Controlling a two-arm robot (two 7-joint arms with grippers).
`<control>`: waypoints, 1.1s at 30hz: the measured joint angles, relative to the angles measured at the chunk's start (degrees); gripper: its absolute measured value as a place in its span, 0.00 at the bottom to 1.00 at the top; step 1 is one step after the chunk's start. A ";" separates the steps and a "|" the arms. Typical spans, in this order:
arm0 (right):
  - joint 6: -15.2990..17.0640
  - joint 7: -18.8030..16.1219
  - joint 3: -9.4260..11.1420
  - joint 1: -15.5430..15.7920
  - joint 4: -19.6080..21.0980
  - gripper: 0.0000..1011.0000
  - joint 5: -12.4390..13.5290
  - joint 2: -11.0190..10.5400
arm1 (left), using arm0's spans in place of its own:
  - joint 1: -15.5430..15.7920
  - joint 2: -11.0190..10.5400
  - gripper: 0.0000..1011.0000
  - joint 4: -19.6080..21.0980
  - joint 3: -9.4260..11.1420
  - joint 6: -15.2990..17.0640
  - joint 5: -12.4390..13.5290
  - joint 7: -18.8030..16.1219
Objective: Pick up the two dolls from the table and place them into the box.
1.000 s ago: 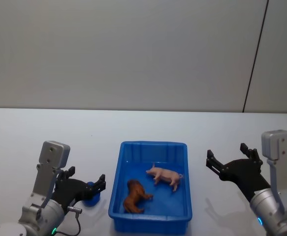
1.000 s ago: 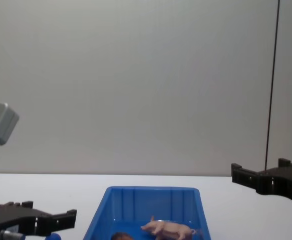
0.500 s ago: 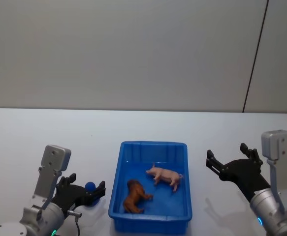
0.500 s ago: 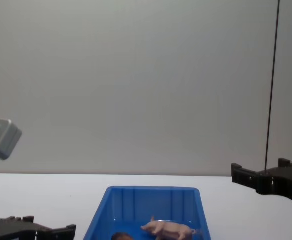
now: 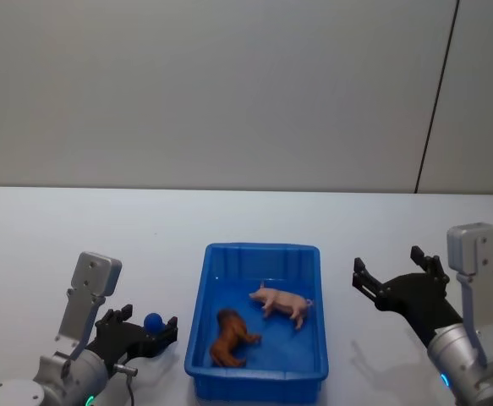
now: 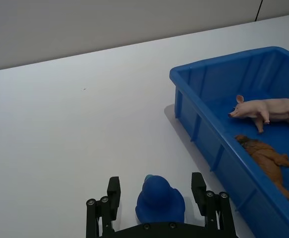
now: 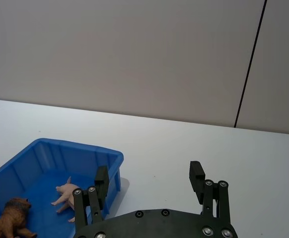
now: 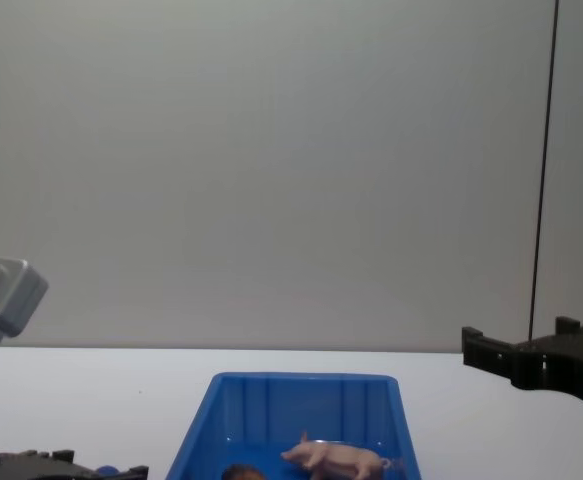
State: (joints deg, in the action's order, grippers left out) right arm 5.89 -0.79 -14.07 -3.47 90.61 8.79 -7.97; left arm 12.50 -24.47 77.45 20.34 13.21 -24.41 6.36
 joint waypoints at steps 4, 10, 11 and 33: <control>0.00 0.00 0.00 0.00 0.00 0.99 0.00 0.00 | 0.39 0.19 0.84 -0.86 -0.06 0.00 0.13 0.65; 0.00 0.00 0.00 0.00 0.00 0.99 0.00 0.00 | 1.10 0.50 0.64 -2.55 -0.26 -0.11 0.23 2.00; 0.00 0.00 0.00 0.00 0.00 0.99 0.00 0.00 | 1.16 0.53 0.61 -2.70 -0.28 -0.16 0.23 2.12; 0.00 0.00 0.00 0.00 0.00 0.99 0.00 0.00 | 1.61 0.63 0.20 -3.76 -0.91 -4.26 0.47 4.15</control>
State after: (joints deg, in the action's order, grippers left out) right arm 5.89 -0.79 -14.07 -3.47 90.61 8.79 -7.97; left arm 14.11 -23.84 73.68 19.44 8.95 -23.93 10.50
